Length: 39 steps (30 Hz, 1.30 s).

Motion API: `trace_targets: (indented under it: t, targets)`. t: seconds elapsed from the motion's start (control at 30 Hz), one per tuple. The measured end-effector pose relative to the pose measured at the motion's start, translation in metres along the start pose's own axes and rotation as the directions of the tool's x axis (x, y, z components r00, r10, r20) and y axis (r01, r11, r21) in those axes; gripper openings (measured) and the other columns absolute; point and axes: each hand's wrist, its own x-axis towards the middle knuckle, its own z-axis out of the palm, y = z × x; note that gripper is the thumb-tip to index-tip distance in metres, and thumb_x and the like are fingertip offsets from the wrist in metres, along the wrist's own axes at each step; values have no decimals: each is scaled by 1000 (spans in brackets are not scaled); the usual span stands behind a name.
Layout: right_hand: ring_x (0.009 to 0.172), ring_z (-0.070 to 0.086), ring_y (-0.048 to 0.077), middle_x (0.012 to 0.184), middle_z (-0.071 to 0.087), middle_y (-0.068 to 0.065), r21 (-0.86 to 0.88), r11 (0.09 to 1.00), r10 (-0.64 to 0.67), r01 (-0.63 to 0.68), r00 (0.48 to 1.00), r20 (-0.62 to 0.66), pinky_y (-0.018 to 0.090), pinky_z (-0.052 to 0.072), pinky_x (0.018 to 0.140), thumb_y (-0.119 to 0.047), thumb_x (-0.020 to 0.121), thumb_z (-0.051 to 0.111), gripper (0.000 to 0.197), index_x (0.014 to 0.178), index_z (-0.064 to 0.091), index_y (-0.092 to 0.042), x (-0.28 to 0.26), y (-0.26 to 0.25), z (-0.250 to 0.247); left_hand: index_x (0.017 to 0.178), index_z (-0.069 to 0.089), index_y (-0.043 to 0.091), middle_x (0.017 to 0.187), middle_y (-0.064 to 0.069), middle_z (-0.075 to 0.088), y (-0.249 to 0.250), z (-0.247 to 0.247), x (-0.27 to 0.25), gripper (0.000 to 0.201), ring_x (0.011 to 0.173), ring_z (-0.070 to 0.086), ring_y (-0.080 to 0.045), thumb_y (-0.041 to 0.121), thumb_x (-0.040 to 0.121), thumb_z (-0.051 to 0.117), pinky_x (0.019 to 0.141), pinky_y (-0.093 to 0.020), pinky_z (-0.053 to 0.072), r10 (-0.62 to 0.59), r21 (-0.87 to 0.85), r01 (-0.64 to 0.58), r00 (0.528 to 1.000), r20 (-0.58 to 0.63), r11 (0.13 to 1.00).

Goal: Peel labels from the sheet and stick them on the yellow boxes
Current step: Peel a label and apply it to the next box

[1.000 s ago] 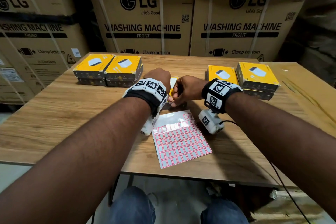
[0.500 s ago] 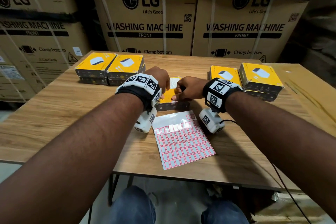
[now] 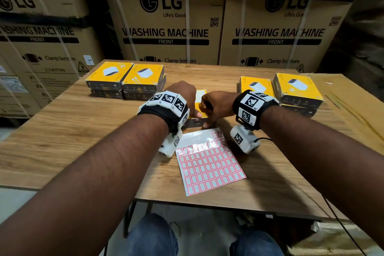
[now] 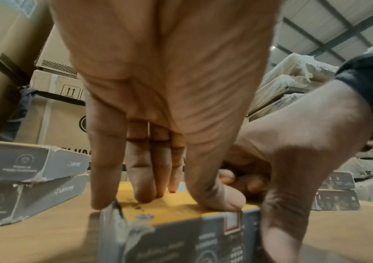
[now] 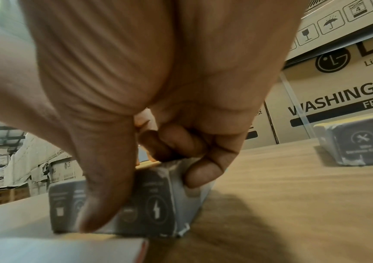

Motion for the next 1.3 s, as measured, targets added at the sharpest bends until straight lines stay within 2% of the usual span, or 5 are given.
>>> trace_targets:
  t: [0.27, 0.6, 1.03, 1.17, 1.3]
  targets:
    - [76, 50, 13, 82, 54, -6, -181, 983, -7, -12, 994, -106, 26, 36, 58, -58, 76, 73, 46, 91, 55, -19, 2, -9, 9, 104, 74, 20, 104, -6, 71, -6, -6, 1, 27, 101, 66, -27, 12, 78, 77, 84, -34, 55, 15, -2, -15, 1000, 25, 1000]
    - [71, 53, 14, 79, 56, -6, -182, 983, 21, -29, 999, -48, 26, 39, 55, -28, 69, 85, 36, 82, 52, -23, 5, -5, 4, 106, 71, 19, 104, -4, 69, -3, -2, -9, 60, 98, 64, -24, 64, 67, 76, 75, -30, 51, 78, 47, -80, 996, 31, 996]
    - [78, 54, 14, 84, 58, -6, -95, 995, 28, -34, 997, -66, 28, 38, 60, -56, 78, 73, 36, 84, 54, -26, 3, -6, 4, 97, 71, 14, 91, -6, 68, -2, -10, -21, 37, 84, 65, -23, 30, 67, 83, 62, -27, 48, 167, 162, -189, 976, 140, 968]
    - [82, 52, 17, 85, 55, -5, -178, 984, 7, -26, 994, -105, 24, 35, 55, -51, 78, 75, 40, 96, 57, -20, 3, -9, 8, 87, 70, 19, 83, -2, 65, -2, -14, -20, 35, 81, 66, -23, 36, 59, 83, 71, -35, 59, 142, 153, -165, 979, 149, 974]
    - [82, 52, 18, 85, 54, -4, -234, 972, -14, -5, 997, -80, 23, 34, 53, -42, 74, 82, 42, 98, 56, -18, 4, -7, 5, 104, 67, 20, 98, -3, 64, -5, -6, -17, 44, 94, 63, -25, 43, 69, 79, 80, -37, 57, 135, 100, -146, 985, 108, 984]
